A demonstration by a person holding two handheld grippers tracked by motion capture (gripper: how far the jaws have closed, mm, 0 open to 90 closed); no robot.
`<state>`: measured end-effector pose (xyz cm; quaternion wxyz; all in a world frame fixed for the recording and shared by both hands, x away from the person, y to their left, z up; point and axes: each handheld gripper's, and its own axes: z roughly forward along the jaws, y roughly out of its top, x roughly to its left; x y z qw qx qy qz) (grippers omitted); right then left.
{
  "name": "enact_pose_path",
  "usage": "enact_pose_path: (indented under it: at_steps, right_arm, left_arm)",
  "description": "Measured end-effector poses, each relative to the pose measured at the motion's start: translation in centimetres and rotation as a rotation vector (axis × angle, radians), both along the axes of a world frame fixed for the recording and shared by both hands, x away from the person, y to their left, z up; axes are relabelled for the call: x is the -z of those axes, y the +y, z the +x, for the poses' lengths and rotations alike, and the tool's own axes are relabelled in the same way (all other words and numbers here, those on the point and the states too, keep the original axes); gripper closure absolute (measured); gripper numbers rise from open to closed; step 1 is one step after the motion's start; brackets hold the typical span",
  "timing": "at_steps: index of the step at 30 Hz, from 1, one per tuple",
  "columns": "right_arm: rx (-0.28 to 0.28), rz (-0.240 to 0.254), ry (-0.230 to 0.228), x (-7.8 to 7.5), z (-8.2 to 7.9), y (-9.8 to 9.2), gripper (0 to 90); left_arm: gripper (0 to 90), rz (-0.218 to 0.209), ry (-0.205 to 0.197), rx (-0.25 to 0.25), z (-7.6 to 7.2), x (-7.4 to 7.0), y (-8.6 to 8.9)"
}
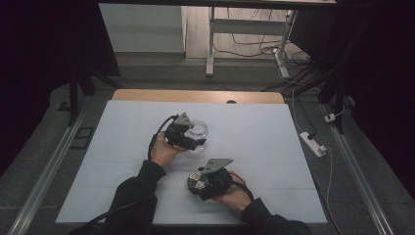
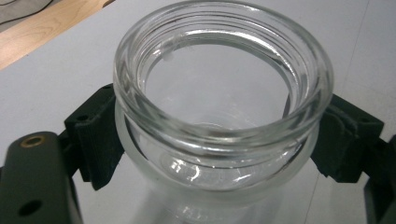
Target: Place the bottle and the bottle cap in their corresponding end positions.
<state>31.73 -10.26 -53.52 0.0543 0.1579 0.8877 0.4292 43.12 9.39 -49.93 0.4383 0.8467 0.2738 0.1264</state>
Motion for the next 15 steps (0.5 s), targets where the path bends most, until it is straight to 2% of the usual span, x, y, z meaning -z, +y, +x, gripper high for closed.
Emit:
enact_pose_path:
  at_steps: [12,15]
  right_arm:
    - [-0.001,-0.023,0.015,0.26,0.2,0.24,19.3]
    - [0.001,-0.043,0.023,0.37,0.24,0.41,19.0]
  left_arm:
    - [15.6,0.014,0.006,0.003,0.03,0.6,-0.11]
    - [15.5,0.013,0.001,0.007,-0.03,0.77,-0.16]
